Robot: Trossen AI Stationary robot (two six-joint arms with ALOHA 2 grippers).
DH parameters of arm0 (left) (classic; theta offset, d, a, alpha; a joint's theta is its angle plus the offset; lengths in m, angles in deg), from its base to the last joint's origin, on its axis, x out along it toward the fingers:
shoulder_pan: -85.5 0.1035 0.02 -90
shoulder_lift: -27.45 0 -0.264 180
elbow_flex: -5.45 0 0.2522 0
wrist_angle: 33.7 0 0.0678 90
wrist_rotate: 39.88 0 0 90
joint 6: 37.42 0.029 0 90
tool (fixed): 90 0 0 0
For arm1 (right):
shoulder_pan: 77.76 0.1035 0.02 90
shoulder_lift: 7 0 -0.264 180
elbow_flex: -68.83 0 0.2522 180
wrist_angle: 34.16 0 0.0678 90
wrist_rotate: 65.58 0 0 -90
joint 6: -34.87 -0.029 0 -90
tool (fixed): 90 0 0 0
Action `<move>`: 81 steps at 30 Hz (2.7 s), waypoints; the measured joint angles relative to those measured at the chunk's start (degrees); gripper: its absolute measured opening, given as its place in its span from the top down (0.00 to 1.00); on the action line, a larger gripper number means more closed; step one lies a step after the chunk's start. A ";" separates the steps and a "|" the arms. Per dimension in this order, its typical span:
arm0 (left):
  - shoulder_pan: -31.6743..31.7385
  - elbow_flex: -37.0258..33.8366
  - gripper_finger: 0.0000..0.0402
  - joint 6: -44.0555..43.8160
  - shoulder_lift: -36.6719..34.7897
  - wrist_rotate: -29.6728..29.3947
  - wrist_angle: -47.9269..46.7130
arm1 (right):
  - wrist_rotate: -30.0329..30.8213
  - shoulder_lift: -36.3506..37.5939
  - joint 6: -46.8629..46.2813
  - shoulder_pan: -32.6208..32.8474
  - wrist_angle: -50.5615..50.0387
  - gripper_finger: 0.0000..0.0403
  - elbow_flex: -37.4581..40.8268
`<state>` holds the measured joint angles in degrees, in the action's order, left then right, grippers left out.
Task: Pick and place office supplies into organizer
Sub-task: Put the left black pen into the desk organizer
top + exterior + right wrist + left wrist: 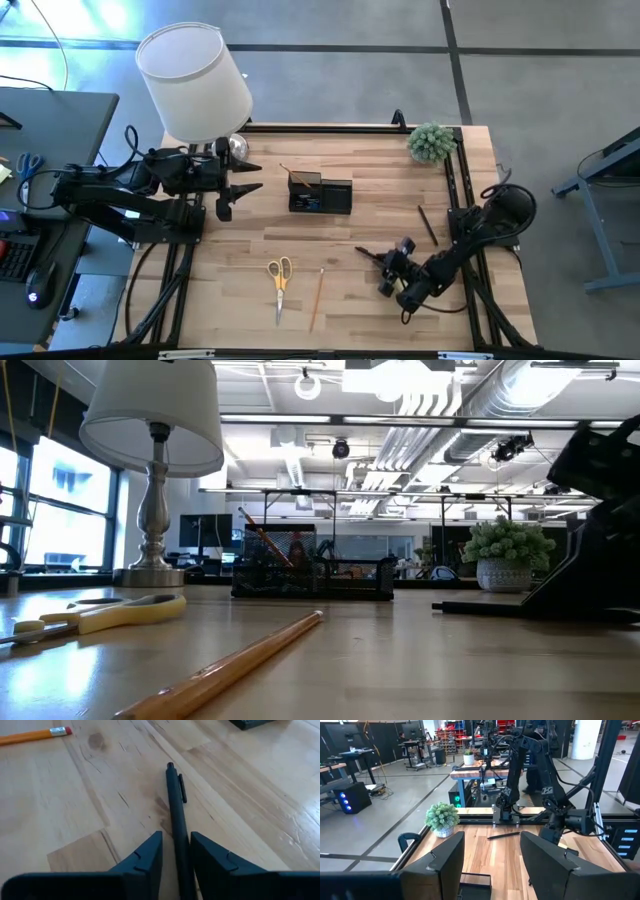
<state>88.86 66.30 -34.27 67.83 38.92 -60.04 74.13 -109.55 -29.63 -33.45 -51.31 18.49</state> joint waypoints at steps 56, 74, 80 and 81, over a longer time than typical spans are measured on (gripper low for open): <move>-0.01 0.00 0.54 0.09 0.01 0.00 -0.04 | 2.79 -1.33 24.81 -5.48 5.83 0.95 -12.14; 0.01 0.00 0.54 1.21 0.02 0.00 -0.35 | 18.24 0.33 37.36 -7.58 5.87 0.94 -21.30; 0.00 0.00 0.54 1.55 0.00 1.11 0.90 | 22.80 4.38 40.15 -7.60 5.85 0.93 -21.66; -0.01 0.00 0.54 1.55 0.00 1.14 0.92 | 23.00 4.76 40.52 -7.66 5.86 0.93 -21.66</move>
<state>88.85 66.30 -32.72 67.83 40.05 -59.12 97.13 -104.79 10.89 -41.11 -45.45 -3.17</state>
